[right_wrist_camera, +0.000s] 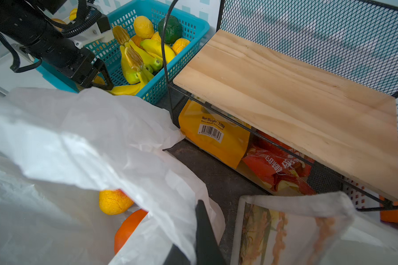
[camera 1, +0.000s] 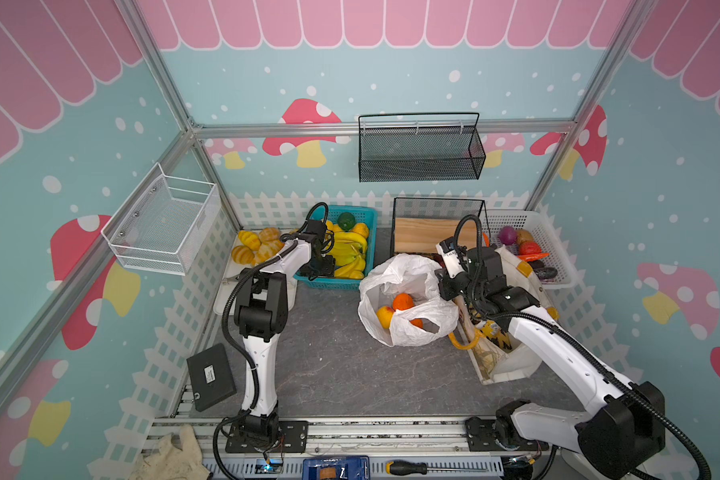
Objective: Place the mixed food into the grocery bags and tie them
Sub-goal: 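Carry the mango into the plastic bag and release it with the left gripper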
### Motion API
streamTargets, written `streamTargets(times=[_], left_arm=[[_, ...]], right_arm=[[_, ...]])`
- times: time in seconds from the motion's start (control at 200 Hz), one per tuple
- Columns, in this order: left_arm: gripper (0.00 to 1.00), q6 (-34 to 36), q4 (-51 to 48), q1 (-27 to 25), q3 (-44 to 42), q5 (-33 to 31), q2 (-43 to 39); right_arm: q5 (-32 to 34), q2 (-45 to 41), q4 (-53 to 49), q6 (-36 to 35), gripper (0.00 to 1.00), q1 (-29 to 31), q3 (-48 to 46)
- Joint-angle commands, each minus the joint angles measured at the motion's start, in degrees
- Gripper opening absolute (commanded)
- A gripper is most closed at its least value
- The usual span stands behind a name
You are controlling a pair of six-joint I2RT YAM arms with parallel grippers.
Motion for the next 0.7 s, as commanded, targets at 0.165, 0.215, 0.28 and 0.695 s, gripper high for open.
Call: streamTargets(times=[0.165,0.215,0.28,0.695], left_arm=[[0.54,-1.97,4.55,-1.00,-4.56,0.94,-9.73],[0.53,-2.88,9.23,-1.73,-9.36,1.36,-14.47],[0.52,-4.33,16.34,-3.12,-17.40,1.65,-21.38],[0.49,-12.02,41.95,-23.50,-59.73,-0.15,-65.11]], right_arm=[[-0.45,-0.02,0.72,-0.57,0.00,-0.20,-0.73],[-0.48,0.03,0.72,-0.58,0.00,-0.20,-0.81],[-0.47,0.15,0.92,-0.48,0.00,-0.20,-0.99],[-0.81,0.40,1.08,-0.45,0.00,-0.30,-0.74]])
